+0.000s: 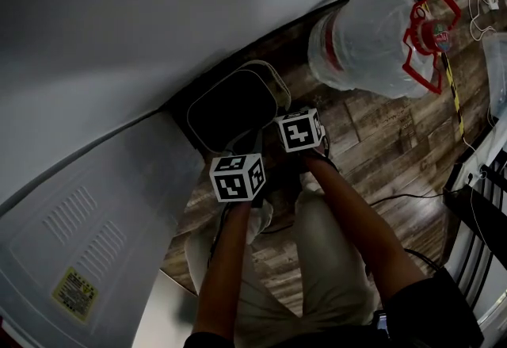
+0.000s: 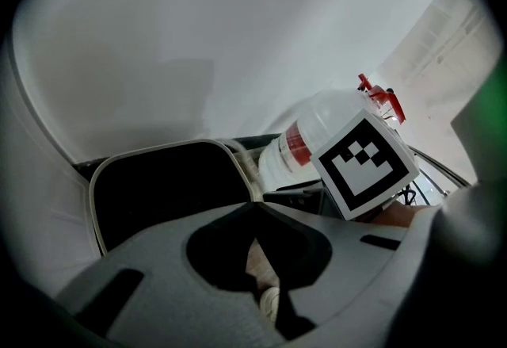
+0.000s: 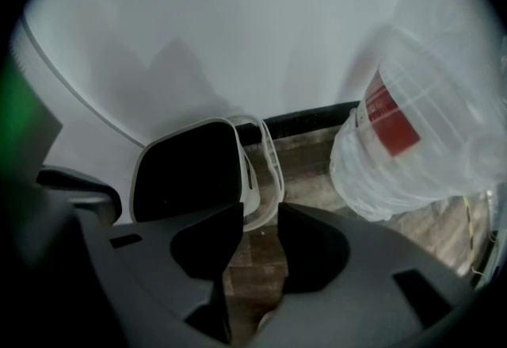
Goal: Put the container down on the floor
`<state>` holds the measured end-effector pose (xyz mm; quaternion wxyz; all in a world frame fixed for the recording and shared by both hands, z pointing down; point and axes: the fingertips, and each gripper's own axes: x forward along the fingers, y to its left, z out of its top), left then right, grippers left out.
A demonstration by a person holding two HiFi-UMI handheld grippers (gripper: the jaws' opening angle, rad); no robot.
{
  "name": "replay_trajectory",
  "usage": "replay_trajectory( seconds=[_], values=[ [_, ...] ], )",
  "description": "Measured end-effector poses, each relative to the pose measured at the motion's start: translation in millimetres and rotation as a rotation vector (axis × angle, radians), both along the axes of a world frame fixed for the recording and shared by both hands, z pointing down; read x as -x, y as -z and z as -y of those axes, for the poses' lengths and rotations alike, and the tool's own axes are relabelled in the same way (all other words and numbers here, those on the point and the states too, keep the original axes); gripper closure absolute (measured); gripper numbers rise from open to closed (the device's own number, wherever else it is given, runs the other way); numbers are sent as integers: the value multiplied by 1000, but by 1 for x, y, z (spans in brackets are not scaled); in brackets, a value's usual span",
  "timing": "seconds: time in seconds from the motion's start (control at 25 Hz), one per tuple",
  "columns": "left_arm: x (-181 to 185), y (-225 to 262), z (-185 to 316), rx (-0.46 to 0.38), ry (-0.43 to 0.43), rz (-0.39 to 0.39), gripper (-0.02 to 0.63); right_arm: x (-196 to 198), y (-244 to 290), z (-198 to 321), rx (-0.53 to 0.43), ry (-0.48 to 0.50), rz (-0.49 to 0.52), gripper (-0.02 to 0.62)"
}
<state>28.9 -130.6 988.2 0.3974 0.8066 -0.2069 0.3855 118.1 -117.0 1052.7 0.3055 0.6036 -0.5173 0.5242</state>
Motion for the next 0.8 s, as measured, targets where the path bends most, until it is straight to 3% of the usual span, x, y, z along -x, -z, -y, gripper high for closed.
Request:
replay_trajectory(
  seconds=[0.8],
  values=[
    [13, 6, -3, 16, -30, 16, 592, -3, 16, -12, -15, -22, -11, 476]
  ],
)
